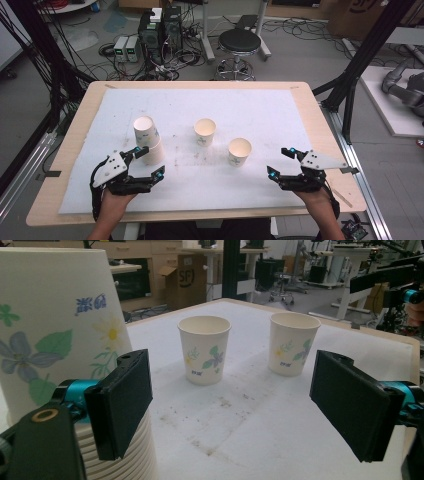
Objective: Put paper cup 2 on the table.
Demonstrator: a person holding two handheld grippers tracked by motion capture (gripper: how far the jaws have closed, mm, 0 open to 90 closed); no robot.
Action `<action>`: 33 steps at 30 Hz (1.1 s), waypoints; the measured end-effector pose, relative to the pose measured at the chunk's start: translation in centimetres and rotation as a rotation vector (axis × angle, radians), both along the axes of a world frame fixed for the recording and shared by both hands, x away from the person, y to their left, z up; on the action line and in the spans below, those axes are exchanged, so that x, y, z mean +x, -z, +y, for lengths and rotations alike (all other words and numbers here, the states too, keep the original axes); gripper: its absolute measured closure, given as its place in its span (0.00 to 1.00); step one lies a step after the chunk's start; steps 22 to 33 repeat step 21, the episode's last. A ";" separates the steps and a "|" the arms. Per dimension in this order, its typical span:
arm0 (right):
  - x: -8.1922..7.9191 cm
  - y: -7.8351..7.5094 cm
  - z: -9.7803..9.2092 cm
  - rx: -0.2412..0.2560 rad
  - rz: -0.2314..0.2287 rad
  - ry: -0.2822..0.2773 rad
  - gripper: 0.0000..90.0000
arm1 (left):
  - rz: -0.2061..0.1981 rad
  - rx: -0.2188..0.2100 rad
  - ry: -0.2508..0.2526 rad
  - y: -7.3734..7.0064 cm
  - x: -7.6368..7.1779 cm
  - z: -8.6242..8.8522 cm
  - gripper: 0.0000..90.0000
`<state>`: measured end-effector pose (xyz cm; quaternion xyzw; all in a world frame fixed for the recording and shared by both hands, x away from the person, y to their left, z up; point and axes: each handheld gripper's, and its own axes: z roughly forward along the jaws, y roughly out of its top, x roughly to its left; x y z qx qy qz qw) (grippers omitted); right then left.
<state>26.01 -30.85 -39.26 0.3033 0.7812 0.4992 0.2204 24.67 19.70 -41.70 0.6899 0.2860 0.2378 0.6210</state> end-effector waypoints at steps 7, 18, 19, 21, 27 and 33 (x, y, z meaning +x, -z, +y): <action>-0.2 -0.1 0.4 -0.006 -0.006 -0.007 0.22 | -0.006 -0.009 -0.010 -0.1 -0.1 0.4 0.19; -0.1 0.0 0.4 -0.002 -0.004 -0.008 0.22 | -0.006 -0.003 -0.021 -0.1 -0.2 0.5 0.19; -0.1 0.0 0.4 -0.004 -0.004 -0.010 0.22 | -0.007 -0.002 -0.024 -0.2 -0.2 0.6 0.19; 0.0 0.0 0.4 -0.003 -0.002 -0.012 0.22 | -0.009 -0.004 -0.027 -0.3 -0.1 0.7 0.19; 0.0 0.0 0.4 -0.003 -0.002 -0.012 0.22 | -0.009 -0.004 -0.027 -0.3 -0.1 0.7 0.19; 0.0 0.0 0.4 -0.003 -0.002 -0.012 0.22 | -0.009 -0.004 -0.027 -0.3 -0.1 0.7 0.19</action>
